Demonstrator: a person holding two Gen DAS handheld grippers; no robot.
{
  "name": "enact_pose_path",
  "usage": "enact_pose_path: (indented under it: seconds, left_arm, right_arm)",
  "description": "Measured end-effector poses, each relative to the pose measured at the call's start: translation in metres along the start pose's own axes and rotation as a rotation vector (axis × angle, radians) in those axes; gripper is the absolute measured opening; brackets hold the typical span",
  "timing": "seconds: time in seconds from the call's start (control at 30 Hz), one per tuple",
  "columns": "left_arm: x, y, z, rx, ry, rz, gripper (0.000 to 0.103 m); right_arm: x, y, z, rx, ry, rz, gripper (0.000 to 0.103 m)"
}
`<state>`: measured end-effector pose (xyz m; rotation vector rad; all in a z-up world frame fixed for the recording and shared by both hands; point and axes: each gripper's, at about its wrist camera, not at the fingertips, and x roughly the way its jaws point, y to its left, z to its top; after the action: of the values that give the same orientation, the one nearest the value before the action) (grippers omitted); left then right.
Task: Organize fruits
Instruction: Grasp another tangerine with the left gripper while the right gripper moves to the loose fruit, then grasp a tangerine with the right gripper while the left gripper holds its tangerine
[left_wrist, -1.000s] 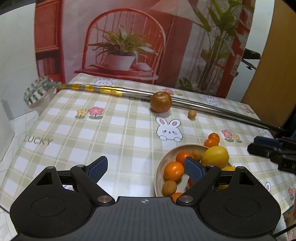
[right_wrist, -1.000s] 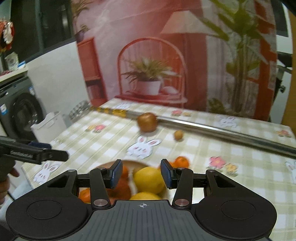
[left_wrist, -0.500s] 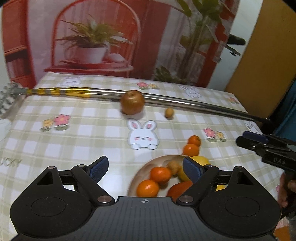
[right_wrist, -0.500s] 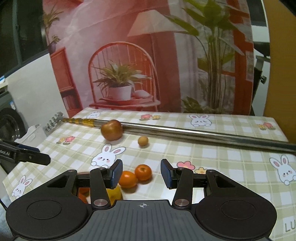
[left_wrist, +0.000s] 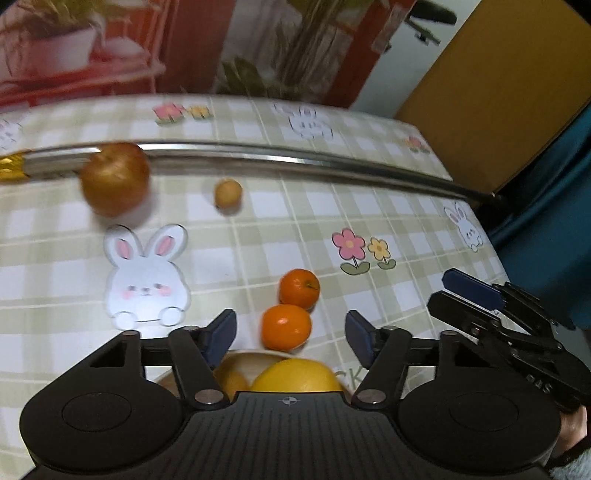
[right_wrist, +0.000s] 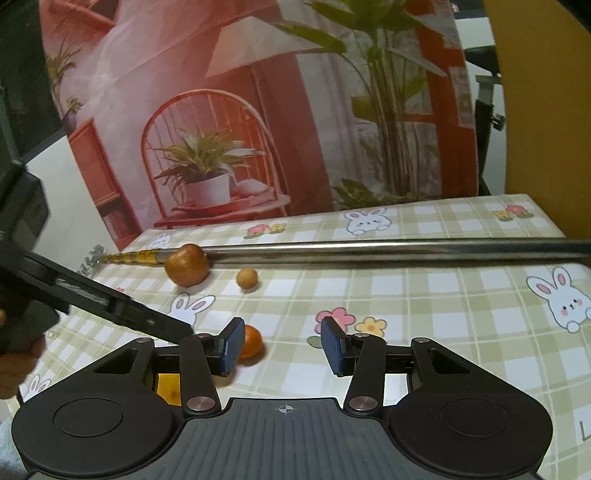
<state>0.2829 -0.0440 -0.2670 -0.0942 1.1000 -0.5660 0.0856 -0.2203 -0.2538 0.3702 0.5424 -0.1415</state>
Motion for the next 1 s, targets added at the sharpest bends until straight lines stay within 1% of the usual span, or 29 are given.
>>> enact_pose_path:
  seconds: [0.13, 0.2, 0.27, 0.33, 0.47, 0.63, 0.87, 1.0]
  left_arm:
    - [0.022, -0.004, 0.002, 0.001, 0.041, 0.027, 0.06]
    - [0.029, -0.006, 0.003, 0.003, 0.051, 0.027, 0.058]
    - [0.035, -0.011, 0.004, 0.02, 0.059, 0.034, 0.056]
    - [0.041, -0.016, 0.005, 0.051, 0.066, 0.064, 0.054]
    - [0.051, -0.018, 0.005, 0.08, 0.081, 0.109, 0.042]
    - [0.045, -0.014, 0.002, 0.089, 0.043, 0.121, 0.041]
    - [0.003, -0.013, 0.0, 0.113, -0.074, 0.129, 0.041]
    - [-0.019, -0.013, -0.007, 0.136, -0.131, 0.135, 0.041]
  right_arm:
    - [0.001, -0.01, -0.004, 0.023, 0.002, -0.004, 0.043]
    - [0.001, -0.013, -0.006, 0.034, 0.003, -0.006, 0.043]
    - [0.002, -0.017, -0.008, 0.046, 0.006, -0.005, 0.043]
    - [0.003, -0.019, -0.01, 0.055, 0.009, -0.002, 0.043]
    - [0.005, -0.022, -0.012, 0.067, 0.014, 0.004, 0.043]
    - [0.007, -0.024, -0.015, 0.079, 0.024, 0.012, 0.043]
    - [0.022, -0.016, -0.017, 0.044, 0.051, 0.027, 0.043]
    - [0.033, -0.009, -0.016, 0.023, 0.061, 0.045, 0.043]
